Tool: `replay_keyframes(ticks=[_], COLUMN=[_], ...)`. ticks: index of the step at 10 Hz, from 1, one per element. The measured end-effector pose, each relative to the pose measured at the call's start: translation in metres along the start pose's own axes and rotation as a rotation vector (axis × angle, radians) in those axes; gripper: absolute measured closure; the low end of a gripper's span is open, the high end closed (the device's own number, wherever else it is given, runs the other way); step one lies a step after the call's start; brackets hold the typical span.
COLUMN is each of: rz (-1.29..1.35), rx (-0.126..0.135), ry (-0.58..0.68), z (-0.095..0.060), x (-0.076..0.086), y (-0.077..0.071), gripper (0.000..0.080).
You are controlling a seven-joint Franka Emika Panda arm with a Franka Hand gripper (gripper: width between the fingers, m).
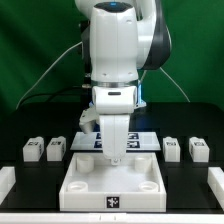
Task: Assemble one leg
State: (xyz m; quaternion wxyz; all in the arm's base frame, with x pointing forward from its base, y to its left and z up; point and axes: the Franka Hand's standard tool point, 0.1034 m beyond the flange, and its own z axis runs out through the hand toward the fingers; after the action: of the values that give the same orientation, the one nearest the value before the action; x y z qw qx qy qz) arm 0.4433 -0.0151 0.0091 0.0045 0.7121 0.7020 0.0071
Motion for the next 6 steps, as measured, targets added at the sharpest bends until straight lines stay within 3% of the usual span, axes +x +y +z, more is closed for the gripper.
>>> replay_keyframes(ticks=[3, 4, 6], rz=[-0.044, -0.044, -0.004], rx=[-0.037, -0.048, -0.017], ry=[0.033, 0.040, 0.040], z=[-0.006, -0.008, -0.005], x=[0.045, 0.056, 0.076], y=[0.040, 0.047, 0.052], gripper=[0.0742, 0.0742, 0.0742])
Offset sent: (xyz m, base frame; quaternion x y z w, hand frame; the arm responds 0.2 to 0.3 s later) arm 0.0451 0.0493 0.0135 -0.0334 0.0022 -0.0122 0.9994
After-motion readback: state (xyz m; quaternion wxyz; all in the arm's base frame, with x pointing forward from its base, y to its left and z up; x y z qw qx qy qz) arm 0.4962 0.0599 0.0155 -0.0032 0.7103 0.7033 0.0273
